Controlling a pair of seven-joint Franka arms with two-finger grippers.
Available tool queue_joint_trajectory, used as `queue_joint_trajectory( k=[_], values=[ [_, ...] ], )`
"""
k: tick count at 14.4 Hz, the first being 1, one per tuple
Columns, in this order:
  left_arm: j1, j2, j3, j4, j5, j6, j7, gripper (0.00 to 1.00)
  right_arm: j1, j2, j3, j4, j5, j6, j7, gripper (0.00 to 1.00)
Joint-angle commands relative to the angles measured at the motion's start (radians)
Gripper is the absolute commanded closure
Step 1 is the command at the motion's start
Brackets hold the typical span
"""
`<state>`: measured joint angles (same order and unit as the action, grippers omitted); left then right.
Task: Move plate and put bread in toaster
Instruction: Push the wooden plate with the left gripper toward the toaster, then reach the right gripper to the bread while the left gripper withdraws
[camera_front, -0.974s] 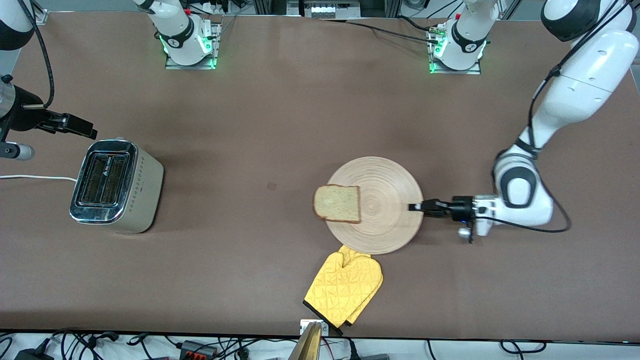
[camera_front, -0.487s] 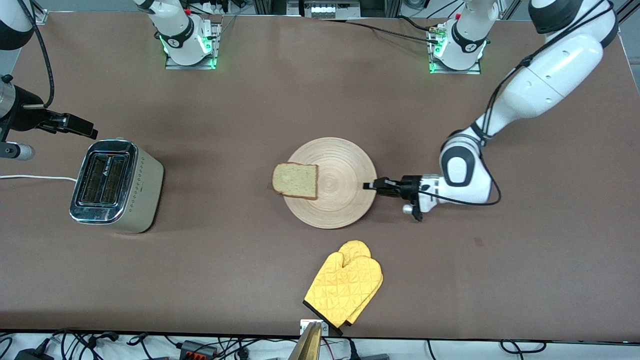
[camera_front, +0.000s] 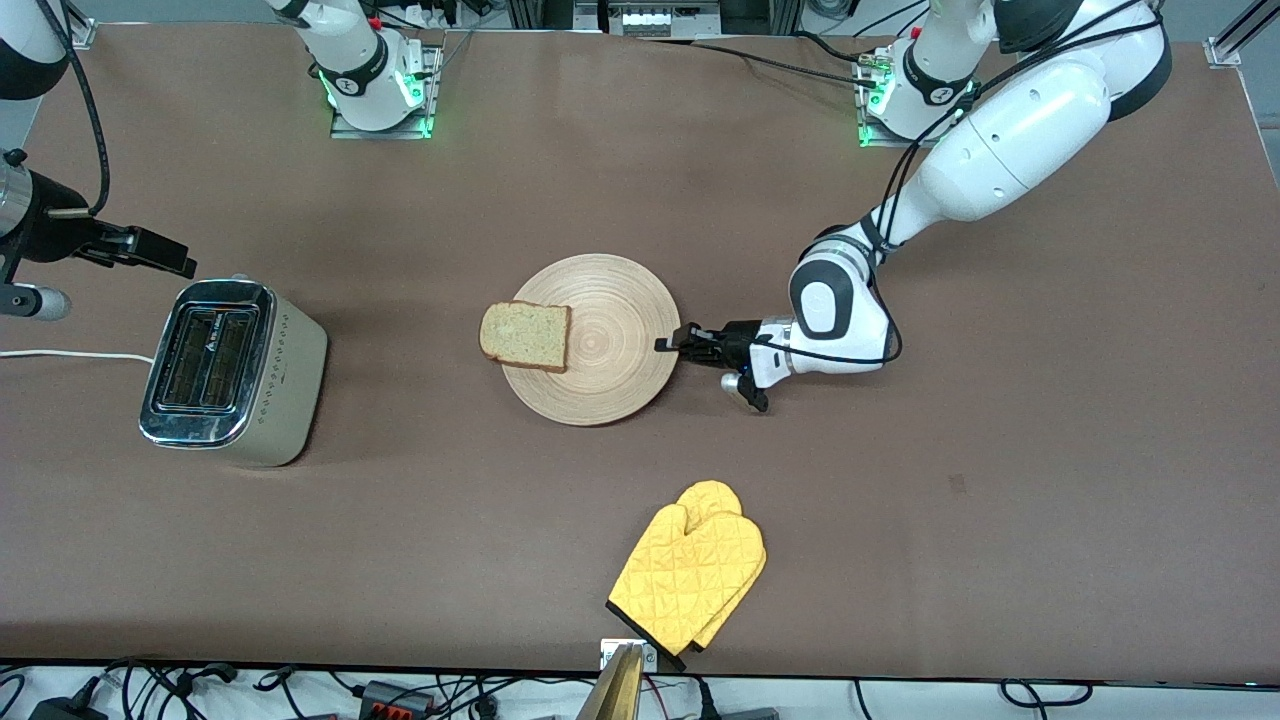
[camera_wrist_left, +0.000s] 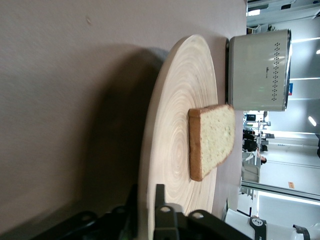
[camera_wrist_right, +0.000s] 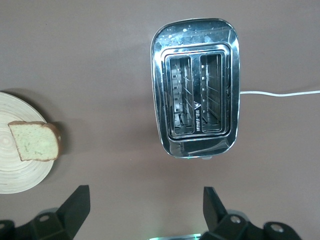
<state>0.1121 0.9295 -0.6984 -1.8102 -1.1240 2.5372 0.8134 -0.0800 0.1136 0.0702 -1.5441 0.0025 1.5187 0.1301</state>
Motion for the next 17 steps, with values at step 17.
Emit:
queue_joint_trajectory(
  k=[17],
  values=[
    [0.376, -0.018, 0.189, 0.409, 0.813, -0.973, 0.052, 0.0, 0.1, 0.253, 0.011, -0.092, 0.379, 0.183, 0.022, 0.0]
  ],
)
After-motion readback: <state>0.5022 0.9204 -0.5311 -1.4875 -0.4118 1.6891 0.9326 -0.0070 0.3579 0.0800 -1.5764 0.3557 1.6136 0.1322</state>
